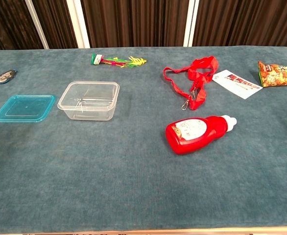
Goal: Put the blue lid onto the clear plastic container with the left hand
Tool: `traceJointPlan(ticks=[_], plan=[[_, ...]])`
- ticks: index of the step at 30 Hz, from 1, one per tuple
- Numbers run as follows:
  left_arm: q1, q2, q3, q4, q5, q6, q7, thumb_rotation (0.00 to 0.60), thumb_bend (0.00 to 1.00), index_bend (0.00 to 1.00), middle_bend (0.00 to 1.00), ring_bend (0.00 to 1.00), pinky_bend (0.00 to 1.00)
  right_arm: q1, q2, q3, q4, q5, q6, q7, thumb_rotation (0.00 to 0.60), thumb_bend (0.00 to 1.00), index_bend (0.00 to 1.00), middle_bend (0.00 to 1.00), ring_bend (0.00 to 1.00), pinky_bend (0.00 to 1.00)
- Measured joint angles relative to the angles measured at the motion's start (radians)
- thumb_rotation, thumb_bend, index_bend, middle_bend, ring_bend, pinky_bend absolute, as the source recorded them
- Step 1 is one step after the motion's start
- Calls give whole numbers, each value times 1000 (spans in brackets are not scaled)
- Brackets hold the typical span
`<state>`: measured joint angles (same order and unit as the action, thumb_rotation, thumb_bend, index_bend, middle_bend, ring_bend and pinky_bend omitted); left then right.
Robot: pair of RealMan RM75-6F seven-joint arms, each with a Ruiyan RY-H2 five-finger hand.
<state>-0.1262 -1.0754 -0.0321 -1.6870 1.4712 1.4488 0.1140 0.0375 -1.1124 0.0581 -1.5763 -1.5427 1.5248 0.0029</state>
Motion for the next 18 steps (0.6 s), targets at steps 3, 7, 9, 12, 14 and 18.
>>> traceJointPlan(ticks=[3,7,9,12,14,18], plan=[[1,0,-4,0,0,6,0,600,203,0,0,0,0,-1,2,2,-2,3,3,0,600,393,56,38,32,0],[3,-1,-8,-1,-4,11,3,600,184,0,0,0,0,-1,6,0,-5,0,3,5,600,393,56,38,32,0],[3,1,-8,-1,-5,9,2,600,183,0,0,0,0,-1,8,-2,-6,-3,1,10,600,394,57,38,32,0],[1,4,-11,2,-9,5,-4,600,183,0,0,0,0,-1,13,-5,-7,-4,0,10,600,394,56,38,32,0],[0,5,-15,7,-13,3,-13,600,182,0,0,0,0,-3,15,-5,-10,0,1,9,600,394,57,38,32,0],[-4,3,-27,24,-32,-1,-24,600,183,0,0,0,0,-6,20,-3,-15,6,5,8,600,394,56,39,32,0]])
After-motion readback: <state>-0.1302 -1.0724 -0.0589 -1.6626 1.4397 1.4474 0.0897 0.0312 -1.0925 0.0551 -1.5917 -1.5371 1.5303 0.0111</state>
